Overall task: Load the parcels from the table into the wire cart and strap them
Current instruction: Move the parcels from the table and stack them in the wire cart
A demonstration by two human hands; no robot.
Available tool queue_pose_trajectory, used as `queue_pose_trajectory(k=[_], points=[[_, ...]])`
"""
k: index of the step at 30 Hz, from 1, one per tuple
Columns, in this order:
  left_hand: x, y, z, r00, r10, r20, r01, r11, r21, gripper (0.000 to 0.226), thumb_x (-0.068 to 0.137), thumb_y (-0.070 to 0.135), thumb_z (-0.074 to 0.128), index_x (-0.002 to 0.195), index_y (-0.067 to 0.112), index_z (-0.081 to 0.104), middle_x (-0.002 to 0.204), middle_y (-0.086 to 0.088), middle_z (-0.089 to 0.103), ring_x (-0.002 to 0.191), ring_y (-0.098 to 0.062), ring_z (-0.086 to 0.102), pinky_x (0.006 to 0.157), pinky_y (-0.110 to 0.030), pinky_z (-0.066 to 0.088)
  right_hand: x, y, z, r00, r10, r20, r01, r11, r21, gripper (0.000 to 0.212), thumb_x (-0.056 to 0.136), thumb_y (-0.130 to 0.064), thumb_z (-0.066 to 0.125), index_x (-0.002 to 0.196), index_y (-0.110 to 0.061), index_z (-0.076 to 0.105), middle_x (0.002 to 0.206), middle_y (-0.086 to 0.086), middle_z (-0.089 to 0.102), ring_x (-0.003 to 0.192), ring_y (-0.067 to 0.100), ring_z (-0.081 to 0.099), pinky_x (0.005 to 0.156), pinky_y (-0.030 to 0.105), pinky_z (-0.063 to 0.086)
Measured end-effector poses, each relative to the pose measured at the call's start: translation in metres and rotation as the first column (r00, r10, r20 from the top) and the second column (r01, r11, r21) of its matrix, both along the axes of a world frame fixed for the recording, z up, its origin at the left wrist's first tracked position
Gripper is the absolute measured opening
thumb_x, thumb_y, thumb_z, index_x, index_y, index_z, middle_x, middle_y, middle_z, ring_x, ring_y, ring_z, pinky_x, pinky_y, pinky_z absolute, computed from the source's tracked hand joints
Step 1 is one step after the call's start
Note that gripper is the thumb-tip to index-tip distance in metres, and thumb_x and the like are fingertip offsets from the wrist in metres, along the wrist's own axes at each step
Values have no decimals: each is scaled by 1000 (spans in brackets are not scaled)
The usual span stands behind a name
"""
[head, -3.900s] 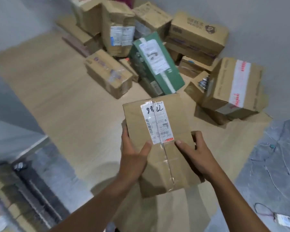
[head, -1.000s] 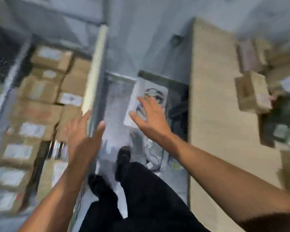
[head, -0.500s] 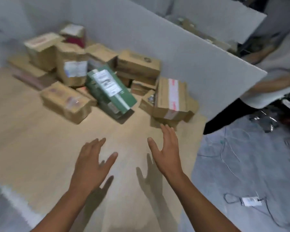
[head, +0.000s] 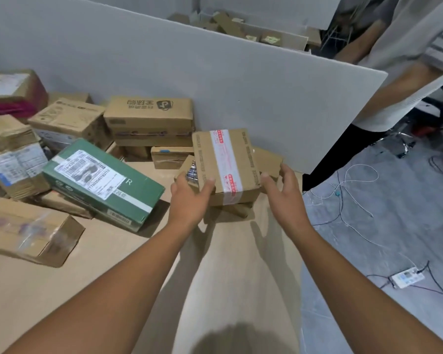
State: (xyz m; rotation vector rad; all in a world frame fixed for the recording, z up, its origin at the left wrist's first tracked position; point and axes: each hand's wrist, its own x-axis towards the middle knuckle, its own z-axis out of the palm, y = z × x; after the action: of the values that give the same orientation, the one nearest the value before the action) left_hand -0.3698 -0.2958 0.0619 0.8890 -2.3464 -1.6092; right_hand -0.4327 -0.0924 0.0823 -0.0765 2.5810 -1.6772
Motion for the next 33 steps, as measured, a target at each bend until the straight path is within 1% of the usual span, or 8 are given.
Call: queue_pose_trajectory(k=[7,9,14,18,20,26,30,33], points=[[-16,-30,-23,997,45,-57,-48,998,-50,63,103,63,43,153,25,42,151,0,45,111,-5,46,95,-31,34,-43,10,-19,999,-24,29,22,998,59,56,106,-48,48,155,-23,41,158,-4,44,140,13,46,118,38,36],[-18,-39,-31,999,34,-40,-37,996,-77,61,104,60,39,151,22,46,152,-1,48,124,-13,49,99,-32,34,-50,17,-28,997,-54,48,49,995,86,55,106,-48,47,155,-24,42,158,-5,45,143,16,44,119,39,35],[-21,-70,-30,996,3,-84,-22,973,-228,55,104,61,41,147,28,50,152,3,48,137,-15,46,101,-31,34,-55,-1,-5,990,-90,-104,94,995,36,57,99,-53,47,149,-26,48,150,-7,52,137,13,48,98,15,33],[-52,-121,-9,987,43,-156,-100,918,-384,54,104,58,46,147,26,48,154,0,42,138,-17,47,110,-38,42,-85,-63,42,970,149,-193,-145,989,35,66,94,-61,47,151,-28,47,154,-8,50,140,10,47,114,34,38],[-73,-157,4,971,120,-206,-202,873,-443,57,103,56,49,148,22,46,155,-3,39,143,-22,40,115,-46,41,-110,-112,63,942,287,-176,-272,957,104,65,96,-60,52,152,-26,47,155,-4,50,140,13,48,114,34,37],[-125,-250,32,969,243,50,-161,768,-620,84,96,72,45,160,21,28,165,-16,29,153,-38,22,121,-56,25,-174,-237,85,902,392,180,-429,772,469,77,101,-58,49,156,-5,38,163,17,37,147,36,39,110,39,36],[-142,-273,32,941,175,288,69,736,-673,90,93,82,37,163,27,19,166,-14,32,154,-39,21,121,-55,22,-191,-272,69,853,319,414,-478,796,371,70,105,-56,42,156,-8,37,157,21,40,139,39,44,104,46,41],[-152,-278,29,922,129,364,146,755,-639,94,91,84,37,163,27,17,165,-13,34,152,-39,24,119,-55,24,-197,-284,53,810,271,521,-448,858,250,64,102,-59,45,143,-9,44,130,14,53,123,34,52,101,47,44]])
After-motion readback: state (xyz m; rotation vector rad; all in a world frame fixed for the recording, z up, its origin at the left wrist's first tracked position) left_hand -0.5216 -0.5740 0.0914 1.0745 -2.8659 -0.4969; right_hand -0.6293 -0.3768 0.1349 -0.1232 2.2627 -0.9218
